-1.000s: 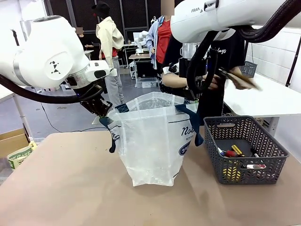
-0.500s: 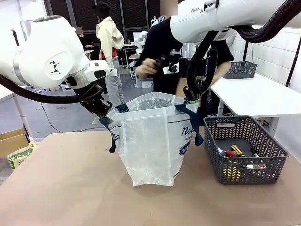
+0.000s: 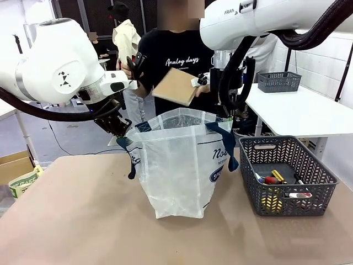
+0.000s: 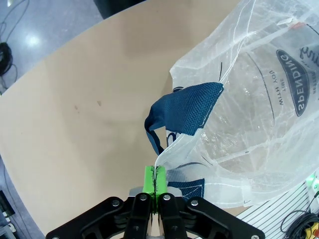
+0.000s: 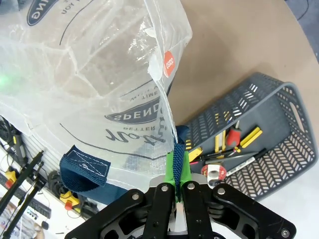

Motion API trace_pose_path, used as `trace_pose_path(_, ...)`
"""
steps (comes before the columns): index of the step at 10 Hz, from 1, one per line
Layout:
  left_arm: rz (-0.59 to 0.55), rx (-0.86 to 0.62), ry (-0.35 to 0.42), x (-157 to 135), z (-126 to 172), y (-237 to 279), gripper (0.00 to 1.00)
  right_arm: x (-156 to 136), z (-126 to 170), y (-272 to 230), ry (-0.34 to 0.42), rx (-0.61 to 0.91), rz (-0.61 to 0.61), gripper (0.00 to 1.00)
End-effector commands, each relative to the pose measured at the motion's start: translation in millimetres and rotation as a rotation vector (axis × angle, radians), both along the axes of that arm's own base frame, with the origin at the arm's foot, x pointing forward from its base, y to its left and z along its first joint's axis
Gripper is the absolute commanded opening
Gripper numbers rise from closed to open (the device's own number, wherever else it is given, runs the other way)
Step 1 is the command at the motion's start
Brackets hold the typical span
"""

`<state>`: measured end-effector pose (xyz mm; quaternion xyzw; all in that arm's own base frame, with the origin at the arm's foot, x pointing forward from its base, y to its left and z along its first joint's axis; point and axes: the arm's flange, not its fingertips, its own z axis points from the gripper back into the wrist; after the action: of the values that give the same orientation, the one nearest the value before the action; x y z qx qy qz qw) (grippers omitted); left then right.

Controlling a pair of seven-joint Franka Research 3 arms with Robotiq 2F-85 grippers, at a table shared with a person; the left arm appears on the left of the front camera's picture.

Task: Transfer purchased items from the store into the shopping bag.
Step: Move the Reusable shopping bag to the right side of the table.

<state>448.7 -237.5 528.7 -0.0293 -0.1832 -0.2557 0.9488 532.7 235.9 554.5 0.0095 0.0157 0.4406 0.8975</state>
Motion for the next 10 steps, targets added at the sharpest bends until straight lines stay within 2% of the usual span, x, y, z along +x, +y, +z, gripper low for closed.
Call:
trace_pose_path(1, 0.000, 0.000, -0.001, -0.5, 0.0, 0.0, 0.00, 0.0, 0.0, -0.1, -0.001, -0.001, 0.000, 0.00)
trace_pose_path(10, 0.000, 0.000, -0.001, -0.5, 0.0, 0.0, 0.00, 0.0, 0.0, -0.1, -0.001, -0.001, 0.000, 0.00)
